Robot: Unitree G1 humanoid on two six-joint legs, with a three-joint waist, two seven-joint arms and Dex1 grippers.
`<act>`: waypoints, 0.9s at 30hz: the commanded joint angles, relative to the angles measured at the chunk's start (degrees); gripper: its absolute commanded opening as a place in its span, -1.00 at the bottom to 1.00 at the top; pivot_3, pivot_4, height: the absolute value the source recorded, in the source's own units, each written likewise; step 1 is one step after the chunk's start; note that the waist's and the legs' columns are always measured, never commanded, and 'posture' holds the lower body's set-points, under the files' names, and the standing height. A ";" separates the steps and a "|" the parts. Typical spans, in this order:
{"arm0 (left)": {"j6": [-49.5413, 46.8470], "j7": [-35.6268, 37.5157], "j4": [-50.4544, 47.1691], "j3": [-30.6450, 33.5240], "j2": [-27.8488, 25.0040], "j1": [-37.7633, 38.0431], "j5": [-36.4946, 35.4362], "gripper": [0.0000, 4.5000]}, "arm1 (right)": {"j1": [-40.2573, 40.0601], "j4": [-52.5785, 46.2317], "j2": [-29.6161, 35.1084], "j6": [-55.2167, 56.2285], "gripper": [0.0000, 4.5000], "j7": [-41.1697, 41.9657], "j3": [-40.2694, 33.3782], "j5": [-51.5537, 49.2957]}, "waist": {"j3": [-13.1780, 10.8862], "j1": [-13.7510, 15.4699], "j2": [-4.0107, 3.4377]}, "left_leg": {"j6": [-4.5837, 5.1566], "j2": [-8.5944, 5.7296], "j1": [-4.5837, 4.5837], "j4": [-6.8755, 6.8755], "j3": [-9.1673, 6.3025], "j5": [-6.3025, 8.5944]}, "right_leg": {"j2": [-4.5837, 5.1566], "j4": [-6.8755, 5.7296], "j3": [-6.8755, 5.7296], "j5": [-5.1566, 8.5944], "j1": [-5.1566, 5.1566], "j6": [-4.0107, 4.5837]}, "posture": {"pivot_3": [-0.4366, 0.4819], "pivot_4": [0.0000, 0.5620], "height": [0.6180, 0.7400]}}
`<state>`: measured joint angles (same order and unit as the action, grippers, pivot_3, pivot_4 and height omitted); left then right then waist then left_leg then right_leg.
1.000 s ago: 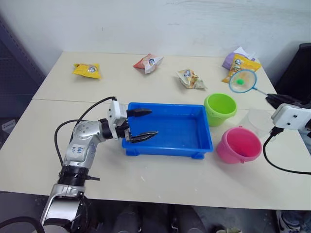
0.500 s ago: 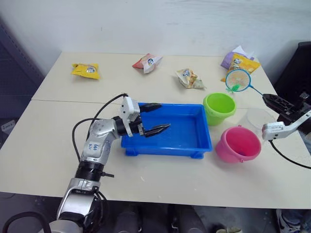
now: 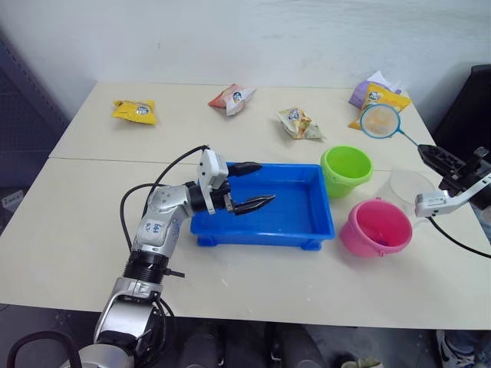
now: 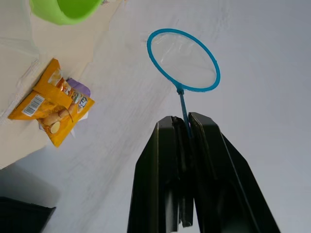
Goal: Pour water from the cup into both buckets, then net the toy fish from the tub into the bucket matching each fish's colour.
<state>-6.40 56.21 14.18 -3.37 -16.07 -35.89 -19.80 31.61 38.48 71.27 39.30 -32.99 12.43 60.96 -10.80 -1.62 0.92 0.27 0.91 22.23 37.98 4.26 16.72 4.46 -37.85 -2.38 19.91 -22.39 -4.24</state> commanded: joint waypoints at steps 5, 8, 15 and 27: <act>-1.10 6.39 -6.37 4.98 -8.07 3.42 -4.90 0.98 | -10.80 -13.49 -1.34 10.04 -1.00 36.84 -3.63 -56.17 | -0.03 -0.17 0.05 | 0.03 0.04 -0.02 -0.01 -0.03 0.01 | -0.05 0.03 0.00 -0.01 0.05 -0.02 | -0.05 -0.47 0.97; -3.54 9.43 -8.60 8.21 -12.26 5.94 -8.87 0.98 | -17.09 -26.41 -2.39 -0.36 -1.00 51.52 -5.49 -76.41 | -0.03 -0.25 0.04 | 0.09 0.14 -0.10 -0.03 -0.10 0.05 | -0.07 0.09 -0.08 -0.01 0.18 -0.02 | -0.05 -0.47 0.97; -9.20 18.03 -11.05 16.45 -26.29 11.92 -14.54 0.98 | -23.84 -54.15 -3.93 -23.22 -1.00 67.59 -6.02 -96.18 | -0.03 0.08 0.03 | 0.23 0.14 -0.15 0.06 -0.66 0.18 | 0.08 0.30 -0.43 0.00 0.55 0.00 | -0.05 -0.47 0.97; 1.79 30.60 -17.30 19.05 -35.41 31.52 -11.31 0.98 | -30.91 -58.55 -19.45 -28.06 -1.00 82.28 7.67 -81.10 | -0.02 0.13 0.05 | 0.43 0.02 -0.10 0.01 -0.94 0.42 | 0.30 0.87 -0.63 0.00 0.83 0.01 | -0.05 -0.47 0.97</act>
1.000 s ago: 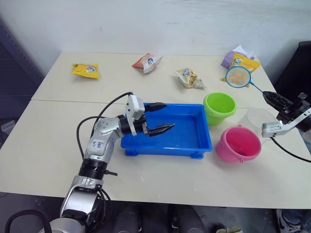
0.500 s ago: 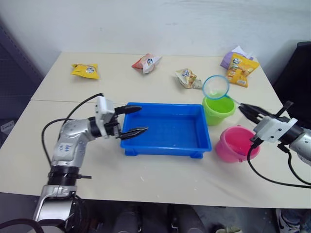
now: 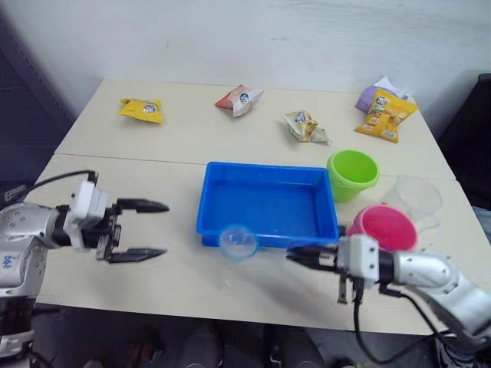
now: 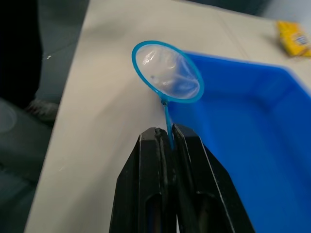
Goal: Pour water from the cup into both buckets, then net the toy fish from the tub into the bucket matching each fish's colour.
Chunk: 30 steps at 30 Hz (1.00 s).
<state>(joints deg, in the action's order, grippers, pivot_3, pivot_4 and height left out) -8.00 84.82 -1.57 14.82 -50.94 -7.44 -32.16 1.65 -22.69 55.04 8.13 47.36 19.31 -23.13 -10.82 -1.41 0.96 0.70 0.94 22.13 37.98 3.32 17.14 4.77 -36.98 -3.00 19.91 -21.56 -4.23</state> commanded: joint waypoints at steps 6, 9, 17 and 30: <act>6.36 1.15 -3.43 1.07 -0.32 6.35 0.76 0.98 | 3.67 20.66 -13.10 15.72 -1.00 3.67 6.35 19.23 | 0.04 -0.25 0.06 | 0.07 0.00 -0.06 -0.01 0.00 0.04 | -0.01 -0.10 -0.01 0.00 0.00 0.01 | -0.05 -0.47 0.97; 5.78 0.12 -4.05 1.33 -0.41 6.15 0.31 0.98 | 5.72 26.05 -16.91 18.90 -1.00 4.05 7.19 21.69 | 0.03 -0.33 0.04 | 0.02 0.00 -0.07 -0.02 0.00 0.03 | -0.01 -0.16 -0.01 0.00 -0.03 0.05 | -0.05 -0.47 0.97; 5.17 -1.04 -3.19 0.07 -0.58 4.33 1.06 1.00 | 9.91 35.34 -23.53 22.85 -0.27 5.50 7.11 23.63 | 0.03 -0.33 0.04 | -0.08 0.00 -0.12 -0.04 0.02 -0.01 | -0.03 -0.28 -0.03 0.02 -0.04 0.07 | -0.05 -0.47 0.97; 10.11 -4.89 5.53 3.01 -0.57 6.64 6.19 1.00 | -8.26 3.55 -5.16 11.67 0.98 11.56 -9.65 1.79 | 0.00 -0.10 0.00 | 0.16 0.03 -0.11 -0.09 -0.05 0.15 | -0.03 -0.18 -0.08 0.02 0.00 0.07 | -0.05 -0.47 0.97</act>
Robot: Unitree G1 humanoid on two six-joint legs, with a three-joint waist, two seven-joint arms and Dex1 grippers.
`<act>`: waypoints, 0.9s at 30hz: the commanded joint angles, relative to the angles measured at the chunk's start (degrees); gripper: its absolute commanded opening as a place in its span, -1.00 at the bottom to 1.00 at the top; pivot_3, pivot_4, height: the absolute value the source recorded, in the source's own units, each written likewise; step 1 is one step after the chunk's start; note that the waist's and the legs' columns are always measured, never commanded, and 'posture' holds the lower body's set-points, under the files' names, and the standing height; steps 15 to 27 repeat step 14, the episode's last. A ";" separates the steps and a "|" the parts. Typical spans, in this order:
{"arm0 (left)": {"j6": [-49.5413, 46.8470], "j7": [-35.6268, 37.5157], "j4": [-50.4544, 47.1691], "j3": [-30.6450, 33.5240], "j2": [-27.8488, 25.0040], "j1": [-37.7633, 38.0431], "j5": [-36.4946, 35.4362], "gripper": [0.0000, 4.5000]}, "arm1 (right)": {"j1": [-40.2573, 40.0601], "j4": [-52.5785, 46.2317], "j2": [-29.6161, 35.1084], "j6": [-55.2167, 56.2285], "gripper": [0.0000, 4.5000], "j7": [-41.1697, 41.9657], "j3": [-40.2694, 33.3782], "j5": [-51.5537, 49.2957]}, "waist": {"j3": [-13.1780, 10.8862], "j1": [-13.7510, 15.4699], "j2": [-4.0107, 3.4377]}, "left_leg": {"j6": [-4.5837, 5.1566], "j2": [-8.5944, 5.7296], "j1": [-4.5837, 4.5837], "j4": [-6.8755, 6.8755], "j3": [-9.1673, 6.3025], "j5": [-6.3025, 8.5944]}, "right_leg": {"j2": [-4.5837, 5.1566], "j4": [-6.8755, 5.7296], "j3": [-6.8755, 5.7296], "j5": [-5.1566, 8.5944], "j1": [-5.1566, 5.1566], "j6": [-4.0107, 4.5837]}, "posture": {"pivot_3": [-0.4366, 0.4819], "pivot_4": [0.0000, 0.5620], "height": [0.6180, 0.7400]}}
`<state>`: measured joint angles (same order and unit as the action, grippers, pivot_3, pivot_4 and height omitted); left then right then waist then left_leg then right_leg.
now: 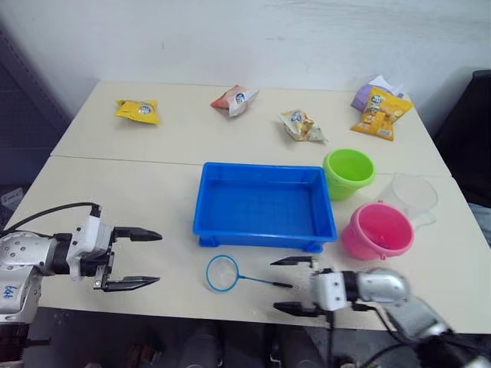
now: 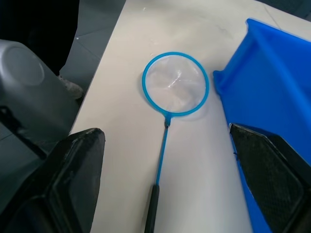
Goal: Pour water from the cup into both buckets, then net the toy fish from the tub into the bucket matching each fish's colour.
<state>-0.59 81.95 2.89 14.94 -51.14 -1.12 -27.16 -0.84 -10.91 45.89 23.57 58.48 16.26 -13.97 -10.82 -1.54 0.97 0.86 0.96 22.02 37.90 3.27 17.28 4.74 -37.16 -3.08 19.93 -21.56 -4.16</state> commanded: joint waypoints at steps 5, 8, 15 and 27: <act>7.34 -4.67 7.68 4.81 -1.02 1.89 4.50 1.00 | -24.03 -14.40 6.98 -5.84 0.98 -0.34 -31.01 -15.32 | 0.00 0.33 -0.05 | 0.02 -0.01 -0.01 -0.09 -0.01 0.02 | 0.02 0.15 -0.03 0.00 0.08 0.00 | -0.05 -0.47 0.97; 9.14 -6.78 11.62 4.73 -0.45 1.69 6.25 1.00 | -31.20 -10.78 7.18 -4.90 0.98 4.47 -42.26 -15.93 | 0.00 0.40 -0.04 | 0.06 -0.02 -0.02 -0.10 0.01 0.05 | 0.02 0.18 -0.02 -0.01 0.10 -0.02 | -0.05 -0.47 0.97; 15.81 -11.19 15.60 3.13 2.31 0.60 9.82 1.00 | -32.49 2.00 4.54 -0.79 0.98 6.77 -50.99 -15.13 | 0.10 0.18 0.15 | 0.13 -0.02 -0.23 -0.31 0.06 0.08 | 0.02 0.26 0.02 -0.01 0.23 -0.02 | -0.05 -0.47 0.97; 15.81 -11.19 15.60 3.13 2.31 0.60 9.82 1.00 | -32.49 2.00 4.54 -0.79 0.98 6.77 -50.99 -15.13 | 0.10 0.18 0.15 | 0.13 -0.02 -0.23 -0.31 0.06 0.08 | 0.02 0.26 0.02 -0.01 0.23 -0.02 | -0.05 -0.47 0.97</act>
